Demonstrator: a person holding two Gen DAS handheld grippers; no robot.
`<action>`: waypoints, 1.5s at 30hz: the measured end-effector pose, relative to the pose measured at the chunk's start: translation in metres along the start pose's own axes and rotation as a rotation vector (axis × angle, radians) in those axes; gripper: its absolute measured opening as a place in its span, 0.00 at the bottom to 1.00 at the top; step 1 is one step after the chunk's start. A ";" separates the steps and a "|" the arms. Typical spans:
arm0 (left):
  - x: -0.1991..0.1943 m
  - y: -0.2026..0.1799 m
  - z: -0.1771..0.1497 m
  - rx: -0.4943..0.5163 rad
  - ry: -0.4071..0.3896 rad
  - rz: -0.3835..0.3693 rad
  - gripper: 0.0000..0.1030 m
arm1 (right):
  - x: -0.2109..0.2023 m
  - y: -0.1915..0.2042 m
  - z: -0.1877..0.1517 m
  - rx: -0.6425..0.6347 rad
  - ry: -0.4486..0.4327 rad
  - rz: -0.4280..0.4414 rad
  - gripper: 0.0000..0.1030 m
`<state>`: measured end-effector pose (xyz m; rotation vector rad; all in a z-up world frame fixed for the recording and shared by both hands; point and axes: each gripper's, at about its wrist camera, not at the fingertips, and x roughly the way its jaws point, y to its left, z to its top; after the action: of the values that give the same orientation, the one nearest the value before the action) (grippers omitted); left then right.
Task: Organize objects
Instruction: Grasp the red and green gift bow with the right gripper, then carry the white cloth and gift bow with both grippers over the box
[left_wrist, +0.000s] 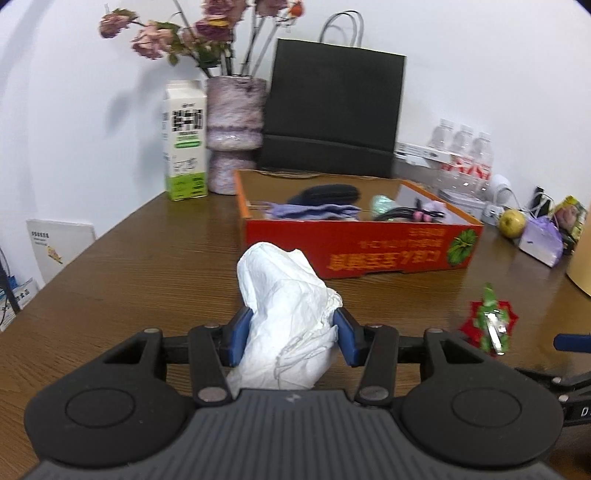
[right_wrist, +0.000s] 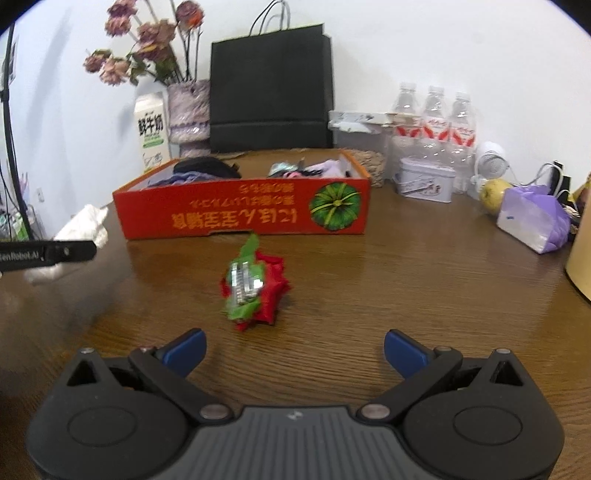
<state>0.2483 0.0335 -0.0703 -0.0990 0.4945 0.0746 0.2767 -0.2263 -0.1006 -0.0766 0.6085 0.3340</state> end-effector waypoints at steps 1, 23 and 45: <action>0.000 0.004 0.000 -0.001 -0.001 0.002 0.48 | 0.004 0.004 0.001 -0.002 0.014 0.002 1.00; -0.006 0.027 0.001 -0.008 -0.008 -0.012 0.48 | 0.051 0.022 0.031 0.068 0.011 -0.005 0.33; -0.019 -0.003 -0.012 0.038 -0.040 0.018 0.48 | -0.017 0.030 0.013 0.008 -0.224 -0.018 0.32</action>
<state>0.2264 0.0286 -0.0719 -0.0560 0.4569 0.0847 0.2613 -0.2007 -0.0792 -0.0359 0.3870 0.3180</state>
